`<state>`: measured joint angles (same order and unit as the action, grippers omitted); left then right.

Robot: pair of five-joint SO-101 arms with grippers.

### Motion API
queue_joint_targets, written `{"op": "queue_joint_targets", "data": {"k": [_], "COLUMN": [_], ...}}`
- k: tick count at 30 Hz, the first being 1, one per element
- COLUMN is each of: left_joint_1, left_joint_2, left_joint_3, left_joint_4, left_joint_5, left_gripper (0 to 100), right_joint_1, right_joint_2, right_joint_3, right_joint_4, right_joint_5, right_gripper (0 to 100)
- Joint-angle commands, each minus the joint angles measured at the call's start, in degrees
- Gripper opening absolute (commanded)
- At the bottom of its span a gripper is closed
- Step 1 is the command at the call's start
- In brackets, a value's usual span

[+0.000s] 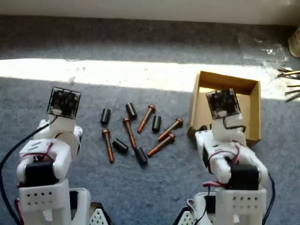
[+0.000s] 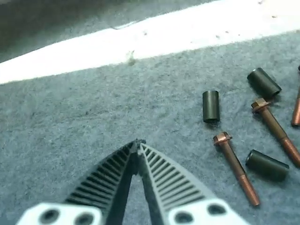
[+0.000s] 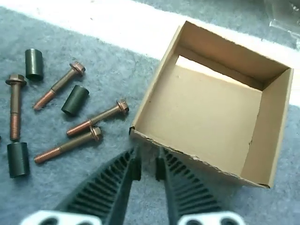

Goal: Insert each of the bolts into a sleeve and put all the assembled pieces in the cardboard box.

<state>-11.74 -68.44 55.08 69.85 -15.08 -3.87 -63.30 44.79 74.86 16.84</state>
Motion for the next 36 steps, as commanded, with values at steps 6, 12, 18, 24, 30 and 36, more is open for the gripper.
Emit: {"op": "queue_joint_targets", "data": {"k": [6,12,18,24,30,36], "left_joint_1": [7.8,9.8,9.6,8.7,2.5,2.3], "left_joint_2": [15.3,26.2,34.5,37.7,38.1,38.1], "left_joint_3": [-7.3,-9.7,-9.9,-9.6,-8.5,-5.1], "left_joint_4": [-0.1,-2.7,-6.8,-9.1,-13.2,-17.9], "left_joint_5": [10.2,11.4,11.4,11.4,11.5,11.5], "left_gripper": [1,1,1,1,1,1], "right_joint_1": [-10.7,-12.9,-16.3,-21.2,-23.3,-23.3], "right_joint_2": [25.4,41.1,54.3,66.0,75.0,81.9], "right_joint_3": [-10.5,-19.9,-29.8,-37.7,-45.2,-52.1], "right_joint_4": [-0.1,0.4,0.4,0.4,0.4,0.5], "right_joint_5": [-1.1,-9.8,-17.3,-20.5,-30.6,-33.4], "right_gripper": [20.3,20.3,20.3,20.3,20.3,20.3]}}
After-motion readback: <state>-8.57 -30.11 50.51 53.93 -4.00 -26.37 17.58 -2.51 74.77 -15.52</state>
